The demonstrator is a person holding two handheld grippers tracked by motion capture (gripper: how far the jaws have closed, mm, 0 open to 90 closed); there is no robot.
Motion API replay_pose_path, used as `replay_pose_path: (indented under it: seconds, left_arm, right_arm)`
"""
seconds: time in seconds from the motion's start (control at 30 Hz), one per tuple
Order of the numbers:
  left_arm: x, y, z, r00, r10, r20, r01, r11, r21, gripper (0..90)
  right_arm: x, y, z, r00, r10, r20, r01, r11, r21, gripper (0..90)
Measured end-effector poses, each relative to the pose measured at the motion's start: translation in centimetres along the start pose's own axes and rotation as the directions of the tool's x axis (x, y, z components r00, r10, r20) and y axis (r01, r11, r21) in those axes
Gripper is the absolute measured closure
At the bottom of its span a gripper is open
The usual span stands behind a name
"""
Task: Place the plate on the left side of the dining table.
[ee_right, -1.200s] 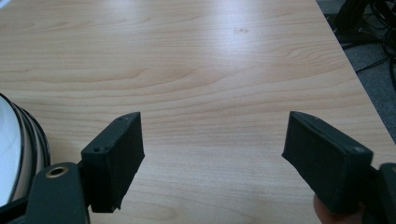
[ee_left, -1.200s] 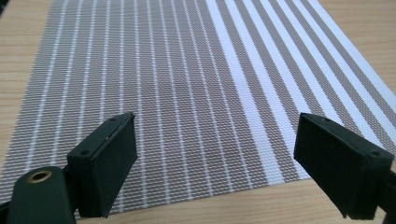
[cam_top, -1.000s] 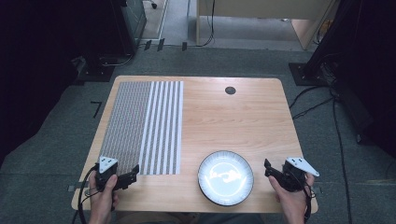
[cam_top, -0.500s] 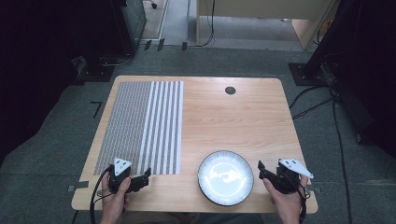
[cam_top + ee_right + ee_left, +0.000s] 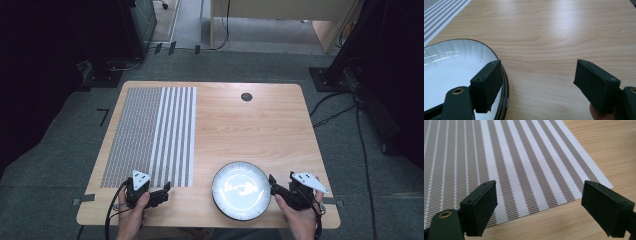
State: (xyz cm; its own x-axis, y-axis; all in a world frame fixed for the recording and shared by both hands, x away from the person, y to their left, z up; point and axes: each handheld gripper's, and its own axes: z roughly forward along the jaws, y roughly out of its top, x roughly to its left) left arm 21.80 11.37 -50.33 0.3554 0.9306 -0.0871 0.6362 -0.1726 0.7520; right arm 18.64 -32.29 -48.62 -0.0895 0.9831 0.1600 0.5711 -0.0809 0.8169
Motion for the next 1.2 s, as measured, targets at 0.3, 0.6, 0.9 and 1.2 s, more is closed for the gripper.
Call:
replay_pose_path:
  seconds: [0.3,0.6,0.9,1.2]
  left_arm:
    - [-2.6,0.5,0.3,0.9994,0.006,0.035,-0.006,1.0,-0.007,13.6]
    - [-5.0,1.5,0.9,0.9953,0.002,0.097,0.0,0.9998,-0.021,13.6]
    - [-9.2,4.7,1.8,0.982,0.043,0.184,-0.038,0.9988,-0.031,17.2]
    - [-11.8,4.3,2.5,0.9769,0.085,0.196,-0.082,0.9963,-0.025,30.3]
  right_arm:
    - [1.2,-0.1,0.2,0.9992,-0.004,-0.04,0.004,1.0,-0.003,23.7]
    - [2.1,-0.2,0.2,0.998,-0.015,-0.062,0.015,1.0,0.0,26.8]
    - [2.2,-0.3,0.4,0.9928,-0.014,-0.119,0.018,0.999,0.03,56.8]
    - [2.6,-1.0,0.3,0.9918,-0.01,-0.127,0.012,1.0,0.02,70.6]
